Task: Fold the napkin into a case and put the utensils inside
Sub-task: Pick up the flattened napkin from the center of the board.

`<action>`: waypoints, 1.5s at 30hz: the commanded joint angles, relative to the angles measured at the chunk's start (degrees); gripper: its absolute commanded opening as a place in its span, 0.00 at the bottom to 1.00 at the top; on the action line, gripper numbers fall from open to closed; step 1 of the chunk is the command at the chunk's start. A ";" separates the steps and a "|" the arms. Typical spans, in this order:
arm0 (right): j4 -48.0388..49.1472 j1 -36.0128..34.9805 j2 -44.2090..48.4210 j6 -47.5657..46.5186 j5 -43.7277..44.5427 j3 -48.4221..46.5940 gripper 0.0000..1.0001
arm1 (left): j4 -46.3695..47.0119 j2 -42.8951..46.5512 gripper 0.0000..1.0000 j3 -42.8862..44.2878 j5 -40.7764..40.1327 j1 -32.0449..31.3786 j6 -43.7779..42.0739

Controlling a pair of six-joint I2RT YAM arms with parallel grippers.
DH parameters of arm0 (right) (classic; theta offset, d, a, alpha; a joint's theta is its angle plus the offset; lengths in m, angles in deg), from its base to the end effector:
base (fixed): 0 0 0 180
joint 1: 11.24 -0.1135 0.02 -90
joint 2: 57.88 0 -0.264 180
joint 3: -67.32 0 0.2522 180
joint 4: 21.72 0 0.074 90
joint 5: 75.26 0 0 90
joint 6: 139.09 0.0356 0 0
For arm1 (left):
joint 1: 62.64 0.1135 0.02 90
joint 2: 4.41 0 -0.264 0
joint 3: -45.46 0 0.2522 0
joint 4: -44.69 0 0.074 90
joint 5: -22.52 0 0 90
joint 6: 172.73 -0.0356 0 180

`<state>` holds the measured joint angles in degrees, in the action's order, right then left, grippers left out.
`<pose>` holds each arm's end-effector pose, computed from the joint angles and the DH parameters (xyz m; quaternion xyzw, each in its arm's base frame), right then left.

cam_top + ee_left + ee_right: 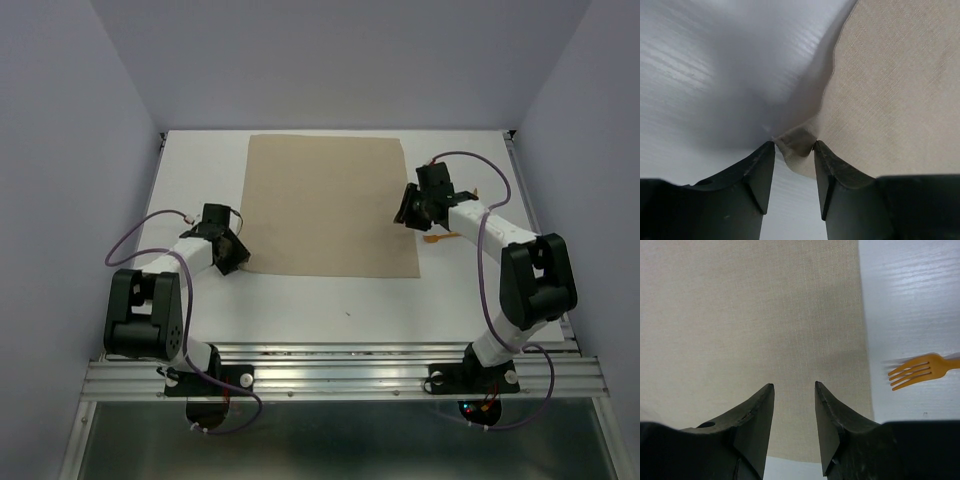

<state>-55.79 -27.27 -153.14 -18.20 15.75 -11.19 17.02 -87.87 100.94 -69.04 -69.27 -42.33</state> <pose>0.3413 0.0974 0.2188 0.1248 0.9338 0.1259 0.3109 0.2728 -0.0307 0.1670 -0.2813 0.9130 -0.1059 0.2759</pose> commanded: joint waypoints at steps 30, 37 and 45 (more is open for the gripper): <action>4.31 -0.40 13.00 15.16 0.13 28.19 0.51 | -4.37 0.84 0.00 4.17 3.32 0.31 -5.60; 7.04 -0.40 10.80 14.11 -2.41 27.66 0.46 | -4.11 0.93 0.00 4.08 4.20 0.31 -5.69; 7.57 -1.01 10.97 13.58 -2.96 27.75 0.39 | -3.84 0.58 0.00 3.99 4.73 0.31 -5.77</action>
<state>-46.57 -27.44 -141.16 -3.99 12.74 15.04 13.89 -88.96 103.36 -64.80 -69.01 -46.97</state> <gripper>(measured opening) 0.391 0.037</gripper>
